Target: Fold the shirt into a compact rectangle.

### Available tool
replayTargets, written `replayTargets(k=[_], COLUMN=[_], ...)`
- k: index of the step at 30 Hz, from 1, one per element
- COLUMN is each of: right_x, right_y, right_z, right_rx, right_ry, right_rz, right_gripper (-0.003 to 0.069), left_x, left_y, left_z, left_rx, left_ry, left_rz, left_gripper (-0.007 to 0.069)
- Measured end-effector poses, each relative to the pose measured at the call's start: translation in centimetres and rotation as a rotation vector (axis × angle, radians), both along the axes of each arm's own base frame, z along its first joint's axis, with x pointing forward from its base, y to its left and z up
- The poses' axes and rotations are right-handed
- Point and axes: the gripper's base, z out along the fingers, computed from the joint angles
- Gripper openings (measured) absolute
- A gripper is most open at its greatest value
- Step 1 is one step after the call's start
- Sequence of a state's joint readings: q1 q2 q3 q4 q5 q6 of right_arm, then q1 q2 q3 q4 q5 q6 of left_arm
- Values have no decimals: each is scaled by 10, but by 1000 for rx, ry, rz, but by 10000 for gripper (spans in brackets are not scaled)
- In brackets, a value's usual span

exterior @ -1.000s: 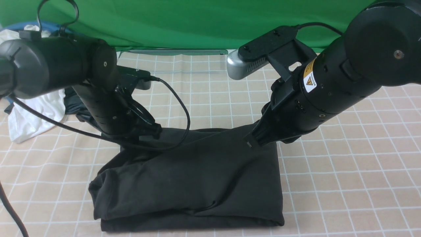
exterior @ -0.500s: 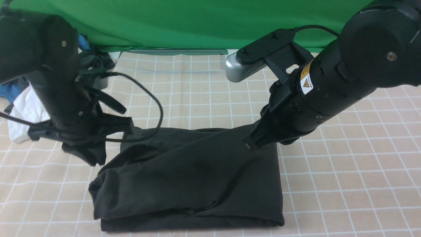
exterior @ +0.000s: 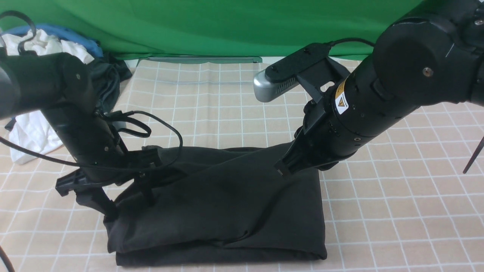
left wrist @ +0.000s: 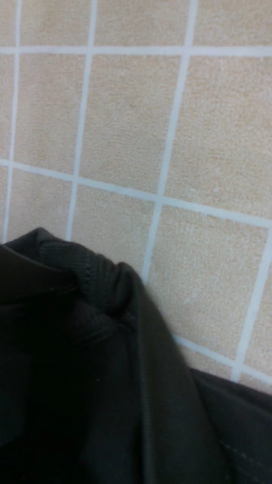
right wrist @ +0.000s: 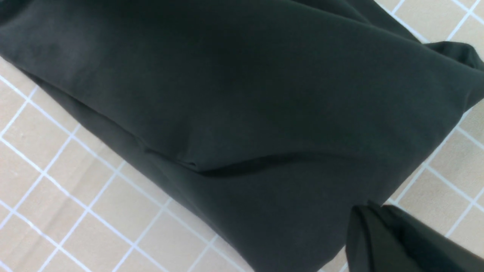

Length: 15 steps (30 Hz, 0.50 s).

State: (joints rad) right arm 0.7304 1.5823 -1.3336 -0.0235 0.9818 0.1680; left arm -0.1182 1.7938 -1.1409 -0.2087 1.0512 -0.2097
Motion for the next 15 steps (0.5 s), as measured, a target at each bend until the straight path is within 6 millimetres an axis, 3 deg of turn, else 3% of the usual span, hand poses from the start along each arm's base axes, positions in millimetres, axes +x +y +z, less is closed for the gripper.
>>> replayTargets(k=[3, 8, 12, 15], right_x=[0, 0, 0, 0], right_y=[0, 0, 0, 0], right_z=[0, 0, 0, 0], right_rx=[-1, -1, -1, -1], right_ry=[1, 1, 1, 1], right_rz=[0, 0, 0, 0], right_gripper=[24, 24, 24, 24], left_x=[0, 0, 3, 5], left_y=[1, 3, 4, 4], left_z=[-1, -2, -4, -4], left_rx=[15, 34, 43, 49], left_ry=[7, 7, -17, -51], left_rz=[-4, -15, -17, -44], left_gripper=[494, 423, 290, 135])
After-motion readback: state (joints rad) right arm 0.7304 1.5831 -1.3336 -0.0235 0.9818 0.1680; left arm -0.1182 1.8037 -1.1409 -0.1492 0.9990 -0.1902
